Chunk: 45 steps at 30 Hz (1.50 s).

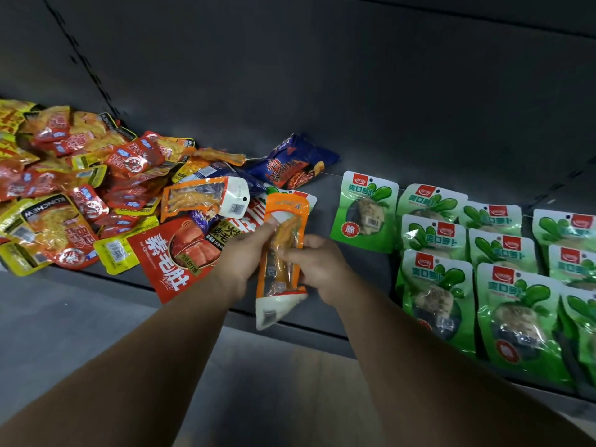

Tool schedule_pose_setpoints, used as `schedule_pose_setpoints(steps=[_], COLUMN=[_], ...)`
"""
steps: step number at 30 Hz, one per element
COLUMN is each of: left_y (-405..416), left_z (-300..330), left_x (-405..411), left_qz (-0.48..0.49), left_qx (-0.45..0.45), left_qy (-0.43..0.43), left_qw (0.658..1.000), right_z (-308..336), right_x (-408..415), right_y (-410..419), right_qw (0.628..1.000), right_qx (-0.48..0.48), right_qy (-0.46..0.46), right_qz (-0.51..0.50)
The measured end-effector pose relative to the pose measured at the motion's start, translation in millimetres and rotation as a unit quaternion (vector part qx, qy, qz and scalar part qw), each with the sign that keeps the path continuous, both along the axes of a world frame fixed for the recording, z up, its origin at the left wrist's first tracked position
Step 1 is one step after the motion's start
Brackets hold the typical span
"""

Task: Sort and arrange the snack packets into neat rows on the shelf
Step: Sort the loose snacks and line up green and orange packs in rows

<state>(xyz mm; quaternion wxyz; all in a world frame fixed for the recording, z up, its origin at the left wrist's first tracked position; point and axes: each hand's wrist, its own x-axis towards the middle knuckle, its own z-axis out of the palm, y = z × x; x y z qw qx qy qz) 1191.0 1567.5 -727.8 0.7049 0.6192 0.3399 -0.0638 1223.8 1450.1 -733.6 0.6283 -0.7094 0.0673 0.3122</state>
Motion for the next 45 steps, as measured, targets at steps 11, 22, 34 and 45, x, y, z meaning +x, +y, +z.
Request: schedule_pose_setpoints(steps=[11, 22, 34, 45], left_y=[2.7, -16.6, -46.1, -89.9], left_z=[1.5, -4.0, -10.3, 10.4], left_x=[1.7, 11.2, 3.0, -3.9], left_qz=[0.13, 0.116, -0.215, -0.323], left_qx=[-0.029, -0.047, 0.074, 0.311], left_qy=[-0.04, -0.047, -0.084, -0.169], left_qw=[0.99, 0.991, 0.97, 0.878], right_z=[-1.9, 18.2, 80.8, 83.5], right_x=[-30.5, -47.0, -55.2, -48.1], right_y=[-7.7, -40.2, -63.7, -121.2], right_qw=[0.987, 0.995, 0.964, 0.953], right_qx=[-0.074, -0.083, 0.0, 0.144], right_qy=[0.074, 0.047, 0.048, 0.068], right_qz=[0.126, -0.023, -0.262, -0.258])
